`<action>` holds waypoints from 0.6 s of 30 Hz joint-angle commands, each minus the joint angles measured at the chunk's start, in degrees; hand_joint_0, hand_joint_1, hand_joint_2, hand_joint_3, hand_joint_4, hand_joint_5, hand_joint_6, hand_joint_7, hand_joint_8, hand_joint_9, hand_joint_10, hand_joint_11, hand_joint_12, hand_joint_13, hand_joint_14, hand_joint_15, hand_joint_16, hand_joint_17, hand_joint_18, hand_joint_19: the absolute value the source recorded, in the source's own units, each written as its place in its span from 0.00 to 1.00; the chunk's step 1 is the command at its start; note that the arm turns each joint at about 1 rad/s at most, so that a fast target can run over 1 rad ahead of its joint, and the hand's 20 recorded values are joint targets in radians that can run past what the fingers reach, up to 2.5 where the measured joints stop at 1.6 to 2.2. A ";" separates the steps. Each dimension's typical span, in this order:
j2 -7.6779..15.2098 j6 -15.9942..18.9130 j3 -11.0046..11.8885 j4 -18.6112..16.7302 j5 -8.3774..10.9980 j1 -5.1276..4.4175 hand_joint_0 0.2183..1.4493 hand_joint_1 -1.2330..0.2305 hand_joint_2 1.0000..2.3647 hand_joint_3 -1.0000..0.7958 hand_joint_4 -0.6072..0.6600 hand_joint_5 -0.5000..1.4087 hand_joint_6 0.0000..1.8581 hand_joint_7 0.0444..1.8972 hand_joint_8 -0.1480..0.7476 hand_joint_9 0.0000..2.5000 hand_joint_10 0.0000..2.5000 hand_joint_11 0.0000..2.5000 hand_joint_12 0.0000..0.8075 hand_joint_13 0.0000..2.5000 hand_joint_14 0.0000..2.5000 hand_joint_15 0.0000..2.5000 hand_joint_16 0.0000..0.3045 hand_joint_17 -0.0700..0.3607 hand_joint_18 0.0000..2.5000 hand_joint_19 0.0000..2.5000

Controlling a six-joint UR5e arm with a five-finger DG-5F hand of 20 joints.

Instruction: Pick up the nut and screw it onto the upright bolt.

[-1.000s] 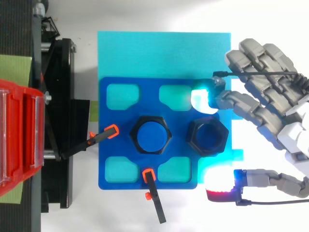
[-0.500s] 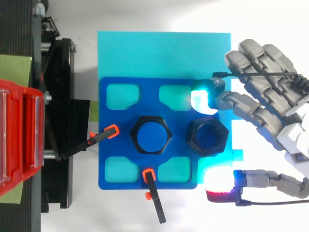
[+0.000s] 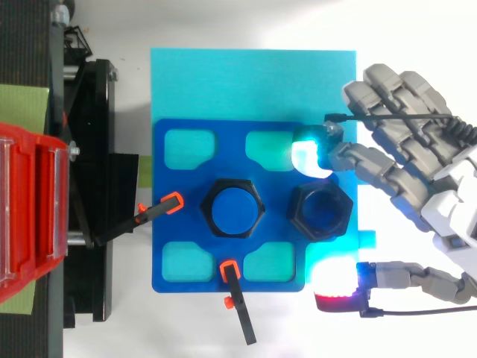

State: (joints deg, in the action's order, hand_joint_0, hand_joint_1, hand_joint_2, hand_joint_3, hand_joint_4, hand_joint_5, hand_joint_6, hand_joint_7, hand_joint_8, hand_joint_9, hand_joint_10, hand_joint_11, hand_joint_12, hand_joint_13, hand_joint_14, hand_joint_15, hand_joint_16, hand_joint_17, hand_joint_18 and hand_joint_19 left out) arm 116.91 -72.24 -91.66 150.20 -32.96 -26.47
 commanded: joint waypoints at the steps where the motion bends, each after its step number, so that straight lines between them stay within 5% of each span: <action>1: 0.16 0.08 -0.01 -0.18 -0.44 0.10 0.10 0.40 0.00 0.28 0.64 0.10 0.27 0.37 0.52 0.02 0.00 0.01 0.57 0.00 0.00 0.00 0.24 0.54 0.01 0.02; 18: 1.74 1.22 -0.01 -0.44 -1.32 0.45 0.11 0.37 0.00 0.28 0.65 0.11 0.27 0.37 0.53 0.03 0.00 0.00 0.57 0.01 0.00 0.00 0.24 0.54 0.03 0.01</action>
State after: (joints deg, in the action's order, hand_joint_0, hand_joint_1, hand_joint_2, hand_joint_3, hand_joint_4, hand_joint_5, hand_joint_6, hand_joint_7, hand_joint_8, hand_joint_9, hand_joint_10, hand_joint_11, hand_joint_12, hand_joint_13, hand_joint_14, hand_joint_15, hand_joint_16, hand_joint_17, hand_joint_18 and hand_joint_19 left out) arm 117.99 -71.68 -91.67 149.91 -34.01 -26.08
